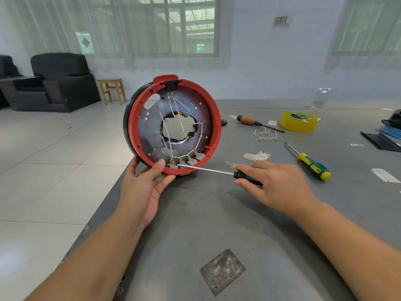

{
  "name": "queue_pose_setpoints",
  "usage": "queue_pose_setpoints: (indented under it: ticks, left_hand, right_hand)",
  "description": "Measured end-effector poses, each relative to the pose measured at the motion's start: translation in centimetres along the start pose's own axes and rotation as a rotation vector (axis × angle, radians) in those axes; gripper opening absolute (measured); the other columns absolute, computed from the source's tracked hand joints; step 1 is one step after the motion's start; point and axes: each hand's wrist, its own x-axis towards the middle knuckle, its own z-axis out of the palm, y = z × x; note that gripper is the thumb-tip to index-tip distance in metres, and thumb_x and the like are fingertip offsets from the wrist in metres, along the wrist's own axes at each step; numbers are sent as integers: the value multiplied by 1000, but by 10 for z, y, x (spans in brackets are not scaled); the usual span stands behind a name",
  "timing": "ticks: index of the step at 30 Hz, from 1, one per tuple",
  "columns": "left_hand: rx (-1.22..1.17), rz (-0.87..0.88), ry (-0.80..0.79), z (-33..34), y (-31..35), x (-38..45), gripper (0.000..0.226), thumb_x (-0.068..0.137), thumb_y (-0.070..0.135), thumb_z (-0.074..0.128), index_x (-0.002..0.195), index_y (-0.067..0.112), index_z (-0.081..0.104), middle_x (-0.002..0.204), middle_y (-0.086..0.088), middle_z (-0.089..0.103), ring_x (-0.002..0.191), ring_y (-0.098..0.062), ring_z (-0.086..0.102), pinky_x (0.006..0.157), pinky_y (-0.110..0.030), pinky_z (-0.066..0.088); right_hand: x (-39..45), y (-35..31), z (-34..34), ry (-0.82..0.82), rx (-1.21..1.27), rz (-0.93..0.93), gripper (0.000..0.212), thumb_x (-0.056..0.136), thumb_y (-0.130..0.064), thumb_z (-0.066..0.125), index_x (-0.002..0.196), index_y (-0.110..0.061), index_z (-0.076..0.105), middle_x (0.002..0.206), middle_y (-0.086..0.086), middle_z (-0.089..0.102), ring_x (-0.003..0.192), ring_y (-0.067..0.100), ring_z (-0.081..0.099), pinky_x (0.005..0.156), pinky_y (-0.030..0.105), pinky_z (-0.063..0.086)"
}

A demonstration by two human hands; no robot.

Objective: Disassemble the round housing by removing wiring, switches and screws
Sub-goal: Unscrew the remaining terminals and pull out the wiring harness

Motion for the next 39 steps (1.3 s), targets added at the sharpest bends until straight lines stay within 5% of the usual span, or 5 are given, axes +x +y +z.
queue_pose_setpoints:
  ticks: [13, 39]
  left_hand:
    - [-16, 20, 47, 0, 0, 3, 65, 91, -2, 75, 146, 21, 50, 105, -5, 81, 98, -31, 79, 78, -43, 66]
    - [-45, -1, 99, 1, 1, 3, 61, 92, -1, 75, 144, 14, 48, 121, -15, 73, 94, -31, 79, 83, -50, 64]
  right_hand:
    - [-2, -14, 2, -200, -7, 71, 55, 97, -67, 29, 120, -36, 68, 92, -11, 71, 77, 20, 68, 57, 35, 53]
    - [2, -33, -2, -333, 55, 162, 46, 97, -67, 37, 122, -36, 61, 107, -15, 72, 94, 15, 67, 74, 33, 54]
